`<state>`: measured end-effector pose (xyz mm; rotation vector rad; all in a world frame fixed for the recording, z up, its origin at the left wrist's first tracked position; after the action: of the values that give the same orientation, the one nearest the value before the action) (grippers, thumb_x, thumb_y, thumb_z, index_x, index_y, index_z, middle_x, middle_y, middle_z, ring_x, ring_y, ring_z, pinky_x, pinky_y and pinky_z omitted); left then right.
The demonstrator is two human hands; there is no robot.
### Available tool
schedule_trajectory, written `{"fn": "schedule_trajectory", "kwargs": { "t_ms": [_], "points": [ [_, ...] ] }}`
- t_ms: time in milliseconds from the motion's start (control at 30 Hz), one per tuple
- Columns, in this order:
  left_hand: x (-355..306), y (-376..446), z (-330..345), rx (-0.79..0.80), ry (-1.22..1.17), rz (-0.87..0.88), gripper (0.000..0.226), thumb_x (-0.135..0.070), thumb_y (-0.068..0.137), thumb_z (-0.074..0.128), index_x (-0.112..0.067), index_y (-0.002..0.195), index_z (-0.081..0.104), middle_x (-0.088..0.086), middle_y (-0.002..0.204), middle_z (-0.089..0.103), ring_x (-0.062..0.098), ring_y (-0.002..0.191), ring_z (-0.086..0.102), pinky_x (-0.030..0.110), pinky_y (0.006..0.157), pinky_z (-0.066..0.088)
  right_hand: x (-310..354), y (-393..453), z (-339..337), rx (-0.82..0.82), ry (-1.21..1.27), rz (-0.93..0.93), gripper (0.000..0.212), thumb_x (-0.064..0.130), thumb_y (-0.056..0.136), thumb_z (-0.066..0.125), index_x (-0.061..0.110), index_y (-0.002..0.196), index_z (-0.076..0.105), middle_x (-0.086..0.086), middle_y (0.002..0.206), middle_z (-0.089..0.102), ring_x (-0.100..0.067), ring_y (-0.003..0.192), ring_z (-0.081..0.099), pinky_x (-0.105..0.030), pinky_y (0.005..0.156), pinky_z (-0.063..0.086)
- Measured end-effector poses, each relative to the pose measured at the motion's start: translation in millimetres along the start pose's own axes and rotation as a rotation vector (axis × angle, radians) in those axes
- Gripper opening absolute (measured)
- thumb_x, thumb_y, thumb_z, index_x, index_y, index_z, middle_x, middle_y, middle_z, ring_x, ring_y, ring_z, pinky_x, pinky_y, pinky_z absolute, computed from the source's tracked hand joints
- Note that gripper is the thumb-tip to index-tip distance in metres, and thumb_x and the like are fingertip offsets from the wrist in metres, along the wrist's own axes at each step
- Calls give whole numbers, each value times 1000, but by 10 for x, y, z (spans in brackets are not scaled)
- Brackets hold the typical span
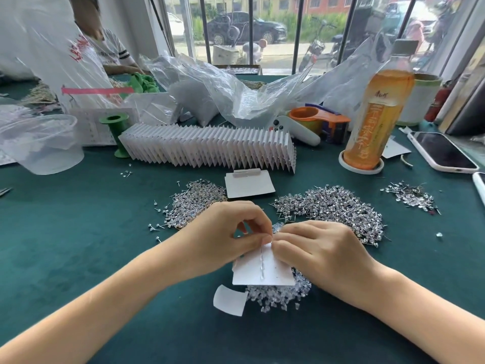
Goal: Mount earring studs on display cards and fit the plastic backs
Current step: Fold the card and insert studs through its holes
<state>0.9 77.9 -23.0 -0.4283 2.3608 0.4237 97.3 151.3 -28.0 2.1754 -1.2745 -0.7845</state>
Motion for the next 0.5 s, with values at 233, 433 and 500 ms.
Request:
{"fn": "schedule_trajectory", "kwargs": {
  "t_ms": [233,433,500],
  "points": [
    [-12,14,15,-20,19,26,9,-16,84,69,-25,84,66,-15,83,64,1,80,57,17,75,46,-3,8,1,1,-3,6,24,2,90,58,11,69,65,0,69,67,-20,67,67,-31,59,55],
    [-37,38,32,43,20,27,5,-17,86,68,-22,86,67,-15,84,65,0,80,59,14,76,46,16,10,-21,-6,-5,3,26,1,90,57,11,66,63,0,67,66,-19,67,67,-30,57,55],
    [-46,52,35,60,9,28,3,-16,86,68,-19,87,67,-12,85,66,2,81,60,19,78,48,18,10,-40,-22,3,5,28,1,91,56,12,65,62,1,67,66,-17,68,68,-30,58,55]
  ]
}}
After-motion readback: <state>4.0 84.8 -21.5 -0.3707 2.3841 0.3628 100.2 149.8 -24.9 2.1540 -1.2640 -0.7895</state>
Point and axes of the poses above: each hand's wrist, its own y-axis towards the middle knuckle, its own z-axis out of the palm, x = y × z, the point moved 7 cm from there along y, towards the middle knuckle
